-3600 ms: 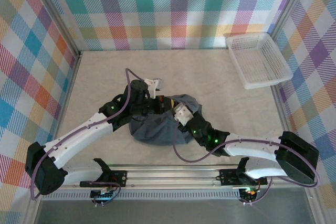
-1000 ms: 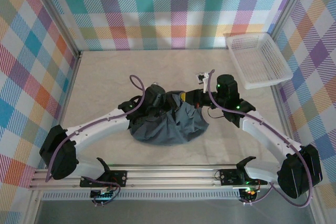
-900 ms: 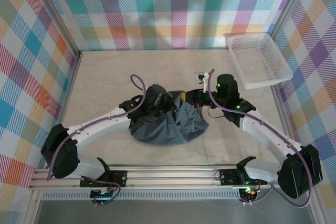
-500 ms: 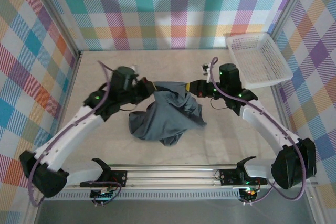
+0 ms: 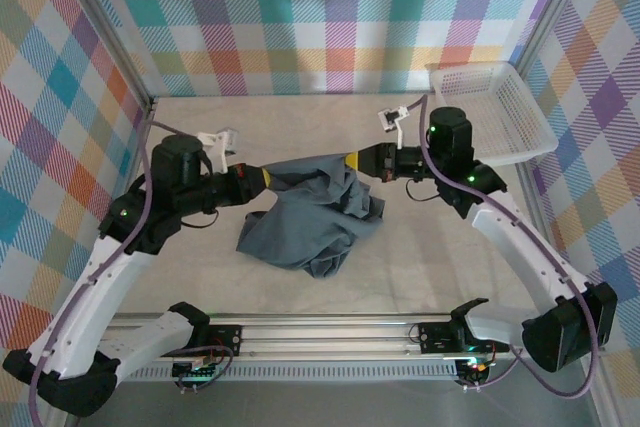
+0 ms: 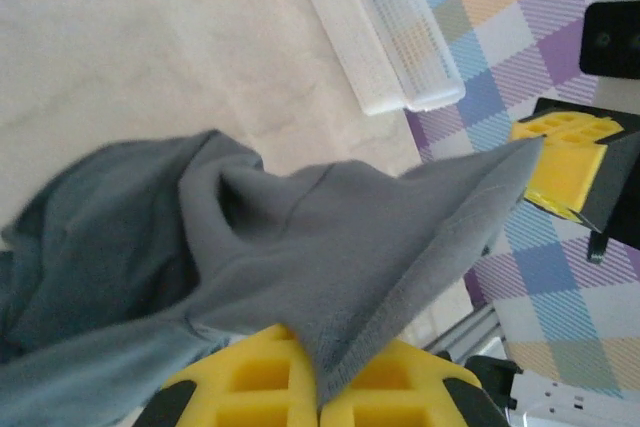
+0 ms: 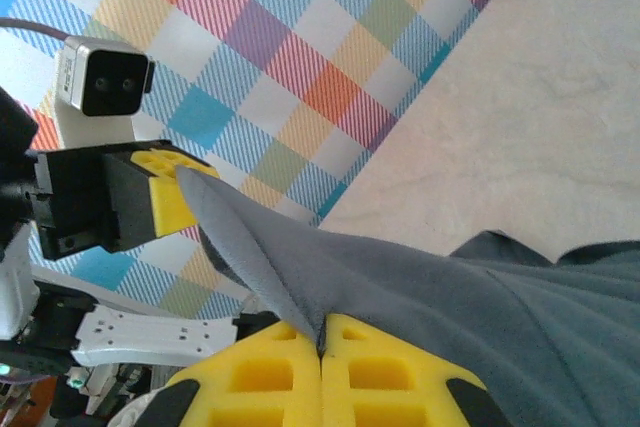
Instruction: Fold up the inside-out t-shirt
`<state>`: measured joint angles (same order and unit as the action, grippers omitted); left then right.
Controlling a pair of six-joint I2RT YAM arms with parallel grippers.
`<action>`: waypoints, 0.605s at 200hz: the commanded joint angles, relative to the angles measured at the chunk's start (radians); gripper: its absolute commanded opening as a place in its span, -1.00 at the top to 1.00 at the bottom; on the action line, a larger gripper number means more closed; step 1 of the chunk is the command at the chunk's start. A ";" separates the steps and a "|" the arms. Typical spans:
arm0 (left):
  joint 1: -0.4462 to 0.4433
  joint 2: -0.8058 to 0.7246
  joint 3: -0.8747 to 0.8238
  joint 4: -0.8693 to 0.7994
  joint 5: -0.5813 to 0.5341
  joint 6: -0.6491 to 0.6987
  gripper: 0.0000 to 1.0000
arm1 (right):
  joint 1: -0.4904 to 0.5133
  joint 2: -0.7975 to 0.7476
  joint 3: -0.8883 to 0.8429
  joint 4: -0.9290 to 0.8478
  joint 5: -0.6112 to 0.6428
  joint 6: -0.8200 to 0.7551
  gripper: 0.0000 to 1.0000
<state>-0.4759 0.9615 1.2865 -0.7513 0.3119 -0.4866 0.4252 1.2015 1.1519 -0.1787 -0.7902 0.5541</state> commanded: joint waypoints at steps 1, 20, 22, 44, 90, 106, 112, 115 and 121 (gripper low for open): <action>0.059 0.033 -0.031 -0.138 -0.160 0.044 1.00 | -0.020 0.074 0.016 -0.134 0.143 0.010 1.00; 0.093 0.094 -0.216 -0.028 -0.156 -0.003 1.00 | -0.005 0.222 -0.007 -0.108 0.066 0.017 1.00; 0.098 0.099 -0.231 -0.008 -0.149 -0.009 1.00 | -0.002 0.239 -0.010 -0.104 0.055 0.021 1.00; 0.137 0.186 -0.448 0.249 -0.096 -0.053 1.00 | 0.047 0.413 -0.002 -0.066 -0.012 0.018 1.00; 0.166 0.275 -0.544 0.413 -0.092 -0.059 0.47 | 0.073 0.597 0.001 0.065 -0.034 0.070 1.00; 0.166 0.232 -0.523 0.364 -0.068 -0.067 0.35 | 0.073 0.592 0.000 0.069 -0.030 0.066 1.00; 0.165 0.211 -0.514 0.352 -0.044 -0.081 0.33 | 0.073 0.584 -0.002 0.067 -0.023 0.066 0.99; 0.162 0.199 -0.512 0.349 -0.028 -0.091 0.33 | 0.073 0.581 -0.001 0.064 -0.019 0.064 0.98; 0.155 0.174 -0.511 0.352 -0.003 -0.117 0.33 | 0.073 0.572 -0.001 0.057 -0.010 0.061 0.98</action>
<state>-0.3241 1.2297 0.7280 -0.4149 0.2443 -0.5514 0.5034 1.8156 1.1278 -0.1635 -0.7971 0.6136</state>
